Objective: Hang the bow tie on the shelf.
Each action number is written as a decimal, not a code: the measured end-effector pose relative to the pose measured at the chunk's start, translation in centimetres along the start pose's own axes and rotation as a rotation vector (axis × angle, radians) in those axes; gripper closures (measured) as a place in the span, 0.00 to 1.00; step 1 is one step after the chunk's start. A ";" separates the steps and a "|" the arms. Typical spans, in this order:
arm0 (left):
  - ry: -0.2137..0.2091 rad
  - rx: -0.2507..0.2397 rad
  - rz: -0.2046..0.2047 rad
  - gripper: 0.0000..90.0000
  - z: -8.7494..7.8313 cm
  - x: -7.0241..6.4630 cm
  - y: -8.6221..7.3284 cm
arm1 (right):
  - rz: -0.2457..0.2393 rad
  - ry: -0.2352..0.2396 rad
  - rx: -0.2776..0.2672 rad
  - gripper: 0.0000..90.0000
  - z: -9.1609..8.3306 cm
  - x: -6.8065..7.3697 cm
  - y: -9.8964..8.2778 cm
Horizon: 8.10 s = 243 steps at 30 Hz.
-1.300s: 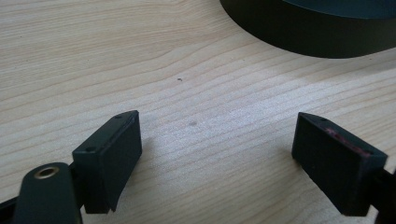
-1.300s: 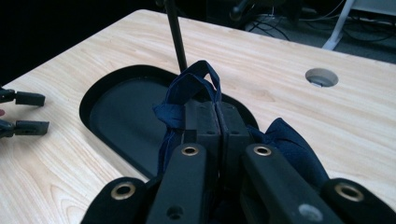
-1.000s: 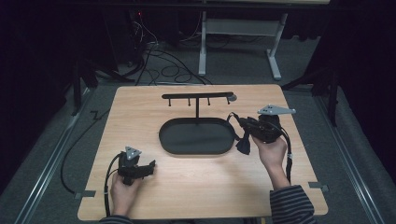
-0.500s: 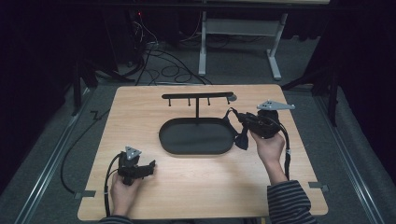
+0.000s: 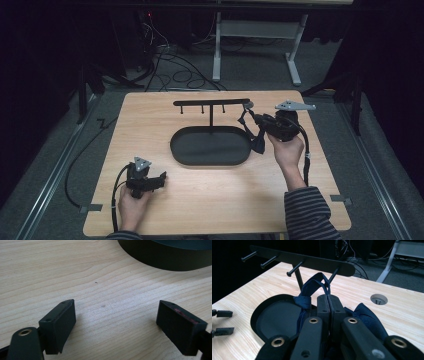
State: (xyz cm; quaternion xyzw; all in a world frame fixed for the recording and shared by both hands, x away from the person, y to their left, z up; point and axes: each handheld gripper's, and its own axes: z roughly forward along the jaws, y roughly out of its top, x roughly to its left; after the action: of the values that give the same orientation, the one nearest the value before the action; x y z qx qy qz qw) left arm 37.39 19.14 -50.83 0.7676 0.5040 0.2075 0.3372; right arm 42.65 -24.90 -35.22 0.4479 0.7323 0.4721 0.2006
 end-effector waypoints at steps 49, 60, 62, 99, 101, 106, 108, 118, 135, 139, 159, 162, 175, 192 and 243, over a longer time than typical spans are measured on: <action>-0.001 0.001 0.002 0.18 0.0 0.0 0.0 | 0.070 -0.052 0.030 0.86 4.8 -1.5 0.1; -0.002 0.001 0.002 0.18 0.0 0.0 0.0 | 0.086 -0.049 0.013 0.79 3.8 -1.7 0.0; -0.002 0.001 0.002 0.18 0.0 0.0 0.0 | 0.088 -0.046 0.012 0.78 3.5 -1.8 0.1; -0.001 0.000 0.002 0.18 0.0 0.0 0.0 | 0.107 -0.027 -0.011 0.64 -0.8 -2.8 -0.9; -0.001 0.000 0.002 0.18 0.0 0.0 0.0 | 0.109 -0.026 -0.009 0.63 -0.9 -2.8 -1.0; -0.001 0.000 0.002 0.18 0.0 0.0 0.0 | 0.109 -0.027 -0.018 0.63 -1.5 -2.9 -1.3; -0.001 0.000 0.003 0.18 0.0 0.0 0.0 | 0.109 -0.028 -0.020 0.63 -1.7 -2.9 -1.4; -0.001 0.000 0.002 0.18 0.0 0.0 0.0 | 0.109 -0.033 -0.019 0.64 -3.0 -3.2 -2.0; -0.001 0.000 0.002 0.18 0.0 0.0 0.0 | 0.125 -0.026 -0.029 0.63 -4.5 -3.4 -3.1; -0.001 0.000 0.002 0.18 0.0 0.0 0.0 | 0.134 -0.034 -0.027 0.63 -4.8 -3.6 -3.5; 0.000 -0.001 0.003 0.18 0.0 0.0 0.0 | 0.125 -0.058 -0.014 0.63 -5.9 -3.6 -5.1; 0.000 -0.001 0.003 0.18 0.0 0.0 0.0 | 0.128 -0.058 -0.013 0.63 -6.1 -3.6 -5.3; 0.000 -0.001 0.003 0.18 0.0 0.0 0.0 | 0.156 -0.065 -0.035 0.63 -7.1 -4.0 -6.3; 0.000 -0.001 0.003 0.18 0.0 0.0 0.0 | 0.186 -0.069 -0.038 0.63 -8.0 -4.3 -7.6; 0.001 -0.001 0.003 0.18 0.0 0.0 0.0 | 0.295 -0.039 -0.016 0.63 -7.5 -3.8 -14.2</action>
State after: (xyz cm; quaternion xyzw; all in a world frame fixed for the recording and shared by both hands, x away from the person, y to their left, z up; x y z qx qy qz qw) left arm 37.36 19.14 -50.84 0.7681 0.5028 0.2086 0.3370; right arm 32.59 -34.11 -44.46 0.5583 0.6504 0.4936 0.1470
